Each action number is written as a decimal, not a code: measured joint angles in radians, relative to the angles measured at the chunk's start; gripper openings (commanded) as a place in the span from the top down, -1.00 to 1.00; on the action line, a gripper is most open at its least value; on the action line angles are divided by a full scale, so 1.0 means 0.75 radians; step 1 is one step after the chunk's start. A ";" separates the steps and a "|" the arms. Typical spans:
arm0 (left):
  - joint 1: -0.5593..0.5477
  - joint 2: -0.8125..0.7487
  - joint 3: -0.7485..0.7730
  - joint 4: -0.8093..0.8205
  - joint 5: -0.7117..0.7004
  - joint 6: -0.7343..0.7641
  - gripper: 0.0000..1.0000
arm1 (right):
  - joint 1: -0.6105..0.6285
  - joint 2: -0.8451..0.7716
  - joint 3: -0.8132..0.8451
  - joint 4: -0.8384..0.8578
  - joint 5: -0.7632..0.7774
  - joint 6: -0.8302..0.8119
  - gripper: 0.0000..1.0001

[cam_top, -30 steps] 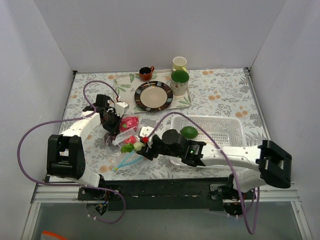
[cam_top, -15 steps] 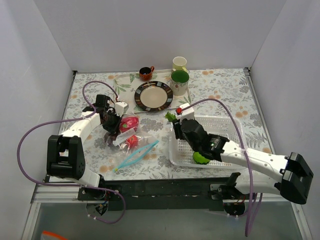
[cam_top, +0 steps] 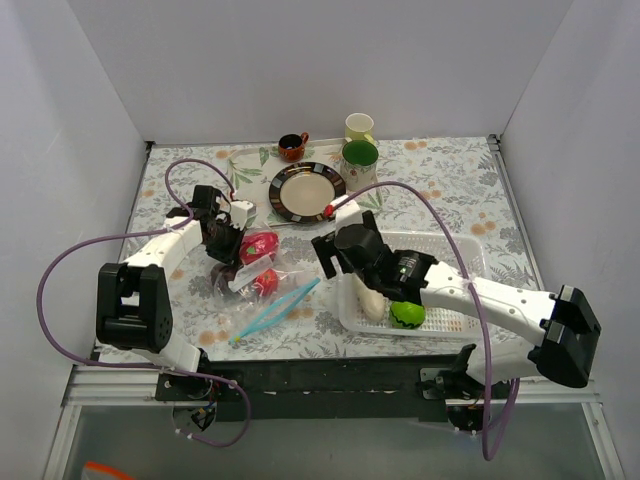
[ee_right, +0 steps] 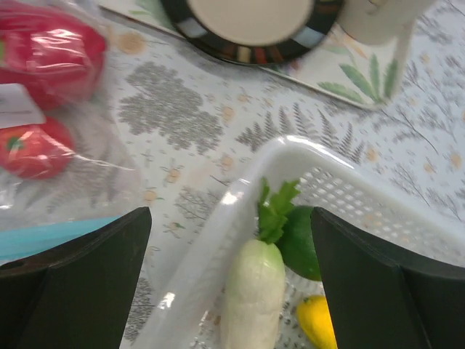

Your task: Open the zip-top bag and remove the fake food

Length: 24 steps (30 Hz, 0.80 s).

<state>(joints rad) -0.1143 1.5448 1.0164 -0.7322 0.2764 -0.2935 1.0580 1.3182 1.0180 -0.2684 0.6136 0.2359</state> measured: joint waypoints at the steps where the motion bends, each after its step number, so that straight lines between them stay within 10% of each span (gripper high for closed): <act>1: 0.000 0.001 0.000 0.001 0.000 -0.004 1.00 | 0.021 0.000 0.003 0.037 -0.038 -0.024 -0.97; 18: -0.001 0.002 -0.003 0.013 -0.019 -0.034 1.00 | 0.305 0.434 -0.006 0.474 -0.564 -0.174 0.22; 24: -0.001 0.002 -0.006 0.019 -0.021 -0.033 1.00 | 0.306 0.447 -0.020 0.534 -0.611 -0.165 0.97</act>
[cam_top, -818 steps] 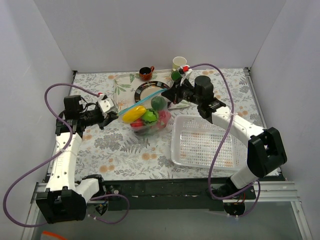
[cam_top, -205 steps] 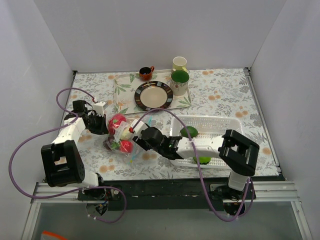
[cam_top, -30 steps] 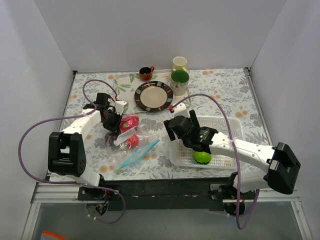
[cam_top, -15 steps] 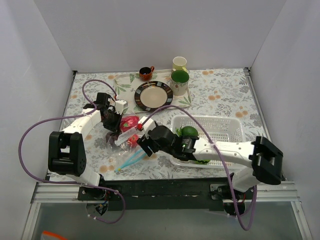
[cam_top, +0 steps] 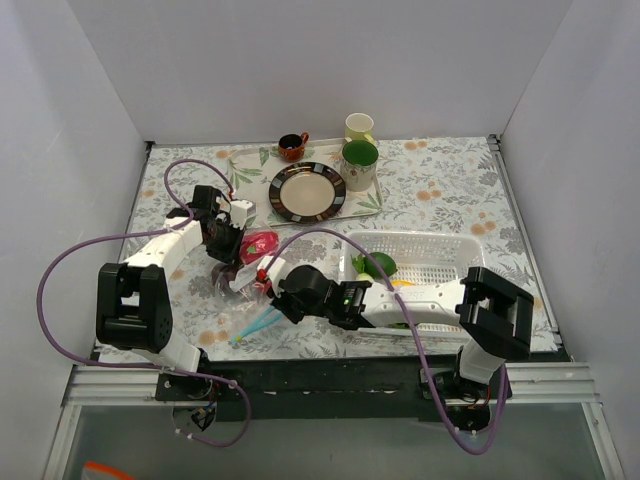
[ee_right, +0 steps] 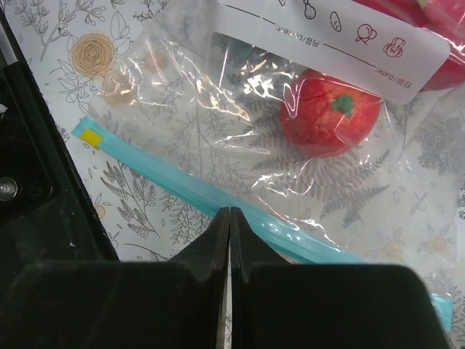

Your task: Open the zip-top bag and remove the fake food

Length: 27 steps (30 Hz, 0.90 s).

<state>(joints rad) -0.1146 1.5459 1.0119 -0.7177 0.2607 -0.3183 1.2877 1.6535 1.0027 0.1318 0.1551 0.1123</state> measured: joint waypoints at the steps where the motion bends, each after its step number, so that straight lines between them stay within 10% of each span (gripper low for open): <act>1: 0.000 0.000 -0.001 0.002 0.000 0.000 1.00 | 0.000 0.007 0.000 0.010 -0.004 0.002 0.97; 27: 0.000 -0.013 -0.023 0.040 0.000 0.007 1.00 | 0.000 0.036 -0.127 0.099 0.022 0.049 0.97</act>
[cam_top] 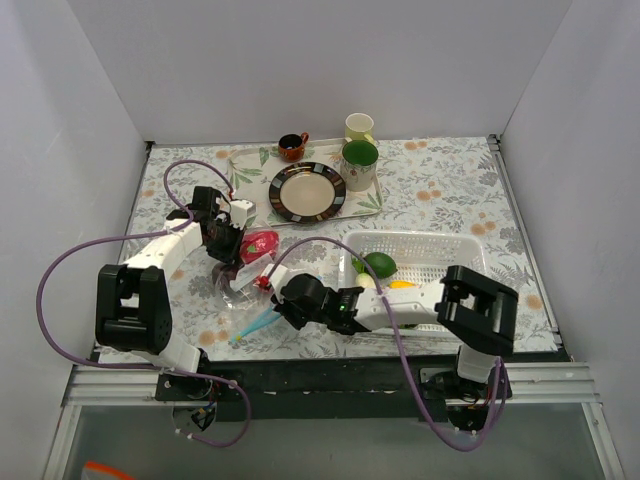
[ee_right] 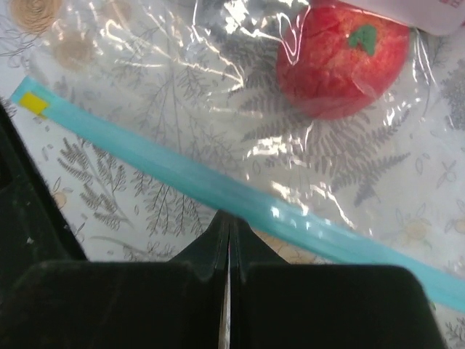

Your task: Open the zip-top bag and remove the fake food

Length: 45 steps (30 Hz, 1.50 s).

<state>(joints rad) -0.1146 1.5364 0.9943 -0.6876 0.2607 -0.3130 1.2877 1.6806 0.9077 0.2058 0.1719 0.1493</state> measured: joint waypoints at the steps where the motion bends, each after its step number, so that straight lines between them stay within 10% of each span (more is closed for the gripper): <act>1: 0.000 0.000 0.000 0.000 0.001 0.000 1.00 | 0.000 0.046 0.032 0.000 0.012 -0.005 0.97; 9: 0.000 -0.011 -0.019 0.022 0.001 0.010 1.00 | -0.002 0.207 0.155 0.032 0.127 -0.069 0.77; 12: 0.000 -0.017 -0.029 0.034 0.002 0.014 1.00 | -0.007 0.210 0.192 0.046 0.164 -0.099 0.34; 14: 0.001 -0.021 -0.036 0.042 0.003 0.014 1.00 | -0.008 0.211 0.217 0.075 0.196 -0.111 -0.51; 18: 0.001 -0.024 -0.042 0.052 0.007 0.019 1.00 | -0.014 0.215 0.226 0.171 0.243 -0.142 -0.93; 45: 0.001 -0.001 -0.025 0.042 0.018 0.058 1.00 | -0.016 0.266 -0.077 0.554 0.378 -0.101 -0.95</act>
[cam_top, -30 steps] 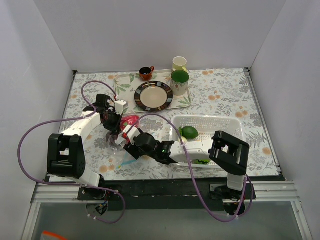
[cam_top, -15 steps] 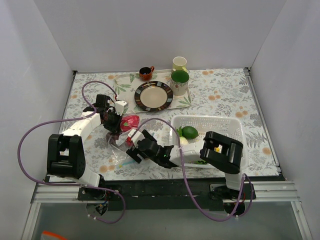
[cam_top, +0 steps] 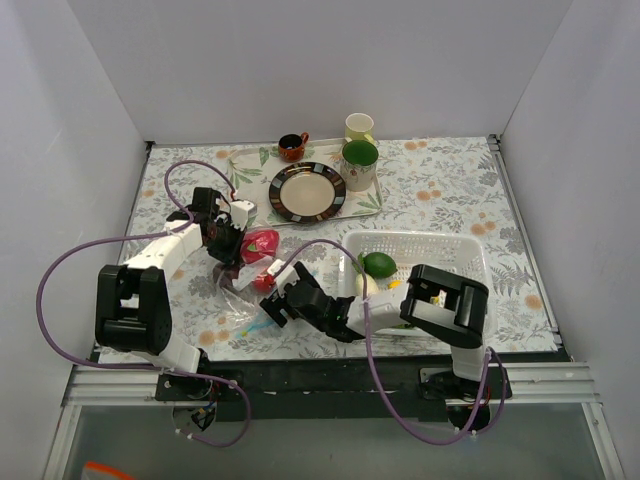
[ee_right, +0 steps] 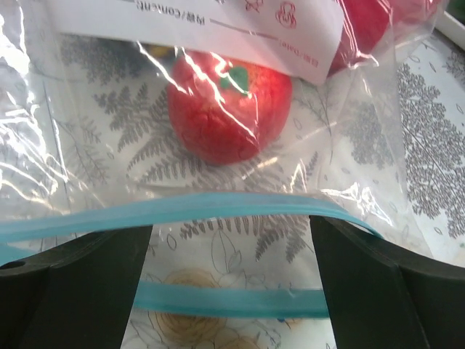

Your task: Open the zip-top bag and remove the fake food

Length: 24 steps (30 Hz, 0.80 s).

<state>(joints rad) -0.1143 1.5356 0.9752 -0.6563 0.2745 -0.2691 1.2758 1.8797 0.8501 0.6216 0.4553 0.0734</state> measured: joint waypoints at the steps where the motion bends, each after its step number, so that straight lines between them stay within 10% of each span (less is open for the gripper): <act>1: 0.000 0.002 0.002 -0.003 0.001 0.000 1.00 | 0.000 0.020 0.016 0.023 0.002 -0.003 -0.95; 19: -0.026 0.016 -0.015 -0.003 0.001 0.033 1.00 | -0.066 0.231 0.293 0.086 -0.077 -0.074 -0.94; 24: -0.027 0.009 -0.019 -0.003 0.005 0.049 1.00 | -0.102 0.266 0.319 0.082 -0.143 -0.074 -0.61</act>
<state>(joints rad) -0.1349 1.5421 0.9607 -0.6586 0.2779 -0.2321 1.1995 2.0792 1.0893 0.6834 0.3481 0.0181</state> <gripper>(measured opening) 0.010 0.942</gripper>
